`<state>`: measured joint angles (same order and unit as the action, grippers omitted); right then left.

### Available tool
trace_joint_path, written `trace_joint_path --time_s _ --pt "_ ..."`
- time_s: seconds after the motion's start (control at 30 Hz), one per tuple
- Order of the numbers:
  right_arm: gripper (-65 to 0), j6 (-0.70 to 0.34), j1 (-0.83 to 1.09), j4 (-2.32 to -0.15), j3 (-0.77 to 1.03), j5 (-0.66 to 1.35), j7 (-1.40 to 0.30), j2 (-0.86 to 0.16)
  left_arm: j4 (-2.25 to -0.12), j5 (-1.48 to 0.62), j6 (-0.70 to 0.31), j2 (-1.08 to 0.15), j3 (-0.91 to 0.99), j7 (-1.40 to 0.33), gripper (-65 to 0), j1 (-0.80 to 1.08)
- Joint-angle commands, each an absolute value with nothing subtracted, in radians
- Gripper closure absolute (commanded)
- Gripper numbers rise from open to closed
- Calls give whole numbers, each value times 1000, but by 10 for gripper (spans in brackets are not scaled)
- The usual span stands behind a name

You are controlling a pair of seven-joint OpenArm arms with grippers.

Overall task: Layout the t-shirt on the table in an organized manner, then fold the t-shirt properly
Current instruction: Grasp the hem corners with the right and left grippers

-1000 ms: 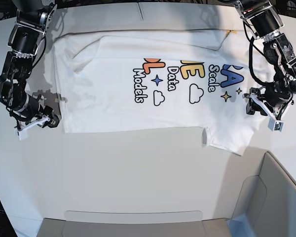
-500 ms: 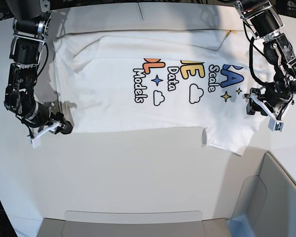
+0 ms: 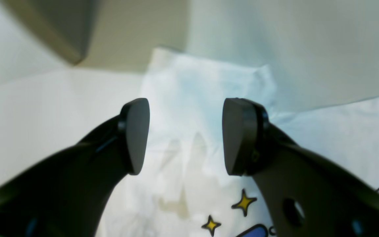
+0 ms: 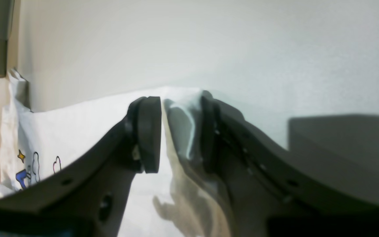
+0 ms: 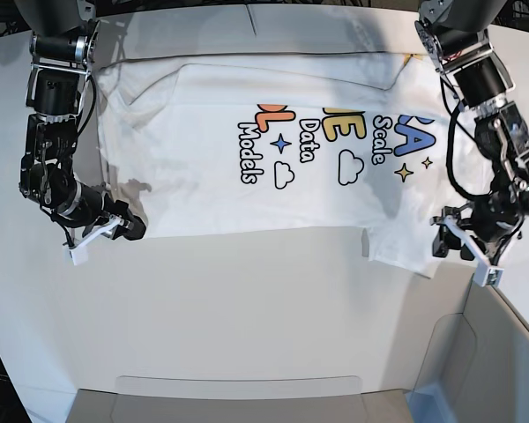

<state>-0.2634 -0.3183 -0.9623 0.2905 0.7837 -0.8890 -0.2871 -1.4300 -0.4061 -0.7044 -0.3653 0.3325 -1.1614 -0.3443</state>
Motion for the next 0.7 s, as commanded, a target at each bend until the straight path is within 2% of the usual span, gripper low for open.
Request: trace_joint_path --time_s 0.0,0.2,0.67 --pt "-205 -248 -318 -961 285 733 -943 -295 -1397 -364 -698 -383 306 -1124 -364 -398" --pt "-205 -248 -318 -963 289 733 -990 -298 -1109 -165 -698 -384 237 -931 -365 -507" --pt "-205 -248 -312 -963 285 733 -992 -294 -736 -147 -698 -415 245 -573 -365 -622"
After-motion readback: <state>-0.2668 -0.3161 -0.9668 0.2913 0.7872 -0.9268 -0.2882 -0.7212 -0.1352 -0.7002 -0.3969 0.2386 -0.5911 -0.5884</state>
